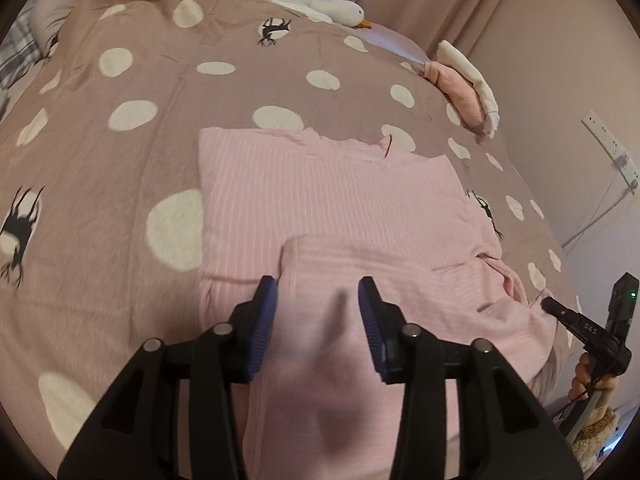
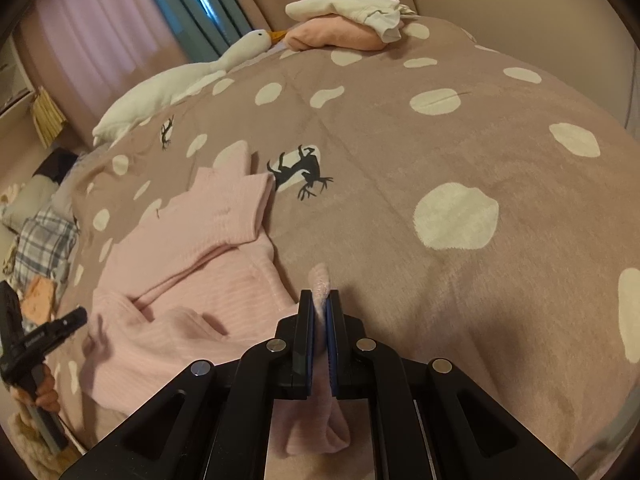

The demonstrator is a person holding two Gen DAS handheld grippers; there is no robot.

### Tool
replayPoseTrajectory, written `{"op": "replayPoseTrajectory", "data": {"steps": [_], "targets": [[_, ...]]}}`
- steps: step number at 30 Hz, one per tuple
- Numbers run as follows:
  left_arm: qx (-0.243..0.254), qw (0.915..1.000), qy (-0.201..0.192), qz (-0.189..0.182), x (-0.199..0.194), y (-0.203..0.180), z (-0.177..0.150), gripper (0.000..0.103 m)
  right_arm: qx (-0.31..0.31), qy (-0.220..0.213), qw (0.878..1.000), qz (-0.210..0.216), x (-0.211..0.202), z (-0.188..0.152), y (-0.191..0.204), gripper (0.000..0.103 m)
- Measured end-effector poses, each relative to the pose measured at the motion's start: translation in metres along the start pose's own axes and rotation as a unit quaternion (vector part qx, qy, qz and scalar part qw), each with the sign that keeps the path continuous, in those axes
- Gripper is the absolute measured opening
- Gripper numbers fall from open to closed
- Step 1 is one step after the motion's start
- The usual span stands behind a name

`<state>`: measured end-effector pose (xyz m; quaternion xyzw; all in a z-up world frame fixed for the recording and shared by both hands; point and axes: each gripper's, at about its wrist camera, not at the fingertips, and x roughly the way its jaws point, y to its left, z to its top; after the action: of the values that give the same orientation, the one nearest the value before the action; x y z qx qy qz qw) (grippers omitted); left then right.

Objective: Fold small clothes

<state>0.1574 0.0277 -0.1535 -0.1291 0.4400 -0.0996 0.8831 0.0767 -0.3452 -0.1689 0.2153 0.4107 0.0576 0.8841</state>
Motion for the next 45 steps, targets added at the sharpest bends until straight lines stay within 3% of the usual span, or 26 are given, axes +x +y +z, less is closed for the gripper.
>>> {"op": "replayPoseTrajectory", "data": {"steps": [6,10,13,21,31,39,45], "targets": [[0.010,0.9994,0.028,0.017,0.029,0.000,0.005,0.043,0.007,-0.002,1.000,0.004,-0.003,-0.003,-0.002,0.006],[0.015,0.9994,0.021,0.021,0.032,-0.001,0.002,0.039,0.007,0.001,1.000,0.003,-0.002,-0.003,-0.002,0.006],[0.014,0.9994,0.027,0.013,0.032,-0.002,0.000,0.006,0.004,0.001,1.000,-0.001,-0.001,-0.003,0.000,0.006],[0.006,0.9988,-0.016,0.046,-0.003,-0.013,-0.006,0.005,-0.007,-0.018,1.000,0.011,-0.014,0.001,0.009,0.006],[-0.030,0.9945,-0.080,0.060,-0.061,-0.015,-0.013,0.005,-0.038,-0.059,0.997,0.032,-0.043,0.012,0.037,0.006],[-0.043,0.9871,-0.141,0.063,-0.105,-0.011,-0.009,0.005,-0.077,-0.111,0.989,0.062,-0.064,0.042,0.074,0.006],[-0.058,0.9807,-0.176,0.063,-0.122,-0.002,0.017,0.005,-0.097,-0.147,0.981,0.077,-0.061,0.076,0.105,0.006]]}}
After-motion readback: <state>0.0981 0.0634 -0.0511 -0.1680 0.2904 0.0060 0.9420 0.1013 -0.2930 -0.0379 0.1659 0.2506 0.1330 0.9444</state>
